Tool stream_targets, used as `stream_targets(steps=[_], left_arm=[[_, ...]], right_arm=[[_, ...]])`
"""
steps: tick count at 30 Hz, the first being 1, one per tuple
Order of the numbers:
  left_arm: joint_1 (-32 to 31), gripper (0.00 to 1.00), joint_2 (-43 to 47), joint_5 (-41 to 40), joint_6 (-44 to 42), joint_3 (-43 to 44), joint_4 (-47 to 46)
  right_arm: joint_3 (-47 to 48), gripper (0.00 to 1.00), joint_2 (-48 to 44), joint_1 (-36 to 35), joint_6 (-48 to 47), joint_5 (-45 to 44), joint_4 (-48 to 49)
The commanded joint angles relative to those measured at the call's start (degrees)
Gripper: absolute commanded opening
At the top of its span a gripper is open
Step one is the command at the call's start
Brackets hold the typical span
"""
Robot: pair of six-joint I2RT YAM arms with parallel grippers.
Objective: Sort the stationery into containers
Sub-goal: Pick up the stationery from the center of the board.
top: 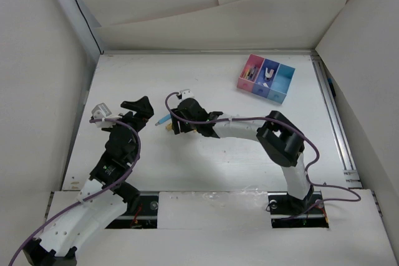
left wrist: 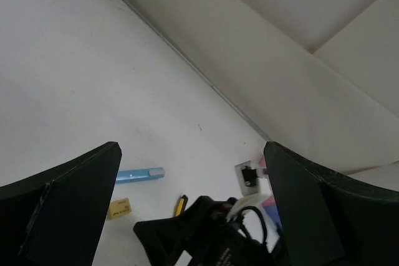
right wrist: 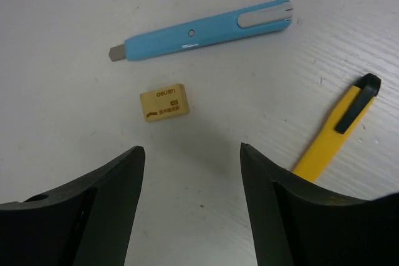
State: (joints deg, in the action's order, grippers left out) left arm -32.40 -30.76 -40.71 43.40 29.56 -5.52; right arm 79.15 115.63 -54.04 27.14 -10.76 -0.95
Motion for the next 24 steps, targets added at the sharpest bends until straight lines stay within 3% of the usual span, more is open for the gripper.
stream_targets(steps=[1,8,18,22,24], left_arm=[[0.2,0.99,1.7,-1.7,0.0,-1.0,-0.7],[0.2,0.99,1.1,-1.1,0.0,-0.4,-0.7],[0.2,0.99,3.5,-1.7,0.5,-0.9,-0.7],[0.2,0.99,3.5,-1.7,0.5,-0.9,-0.2],[0.2,0.99,3.5,-1.7,0.5,-0.9,-0.2]], right_arm=[[5.1,0.69,1.9,0.7,-2.0,0.0,1.1],[14.4,0.7,10.7,-2.9,-3.9,-3.8,-4.1],[16.1,0.62,13.0,-4.0,-3.9,-5.0,-5.8],[16.1,0.51,13.6,-4.0,-3.9,-5.5,-5.8],[16.1,0.4,14.1,-4.0,-3.9,-5.5,-5.8]])
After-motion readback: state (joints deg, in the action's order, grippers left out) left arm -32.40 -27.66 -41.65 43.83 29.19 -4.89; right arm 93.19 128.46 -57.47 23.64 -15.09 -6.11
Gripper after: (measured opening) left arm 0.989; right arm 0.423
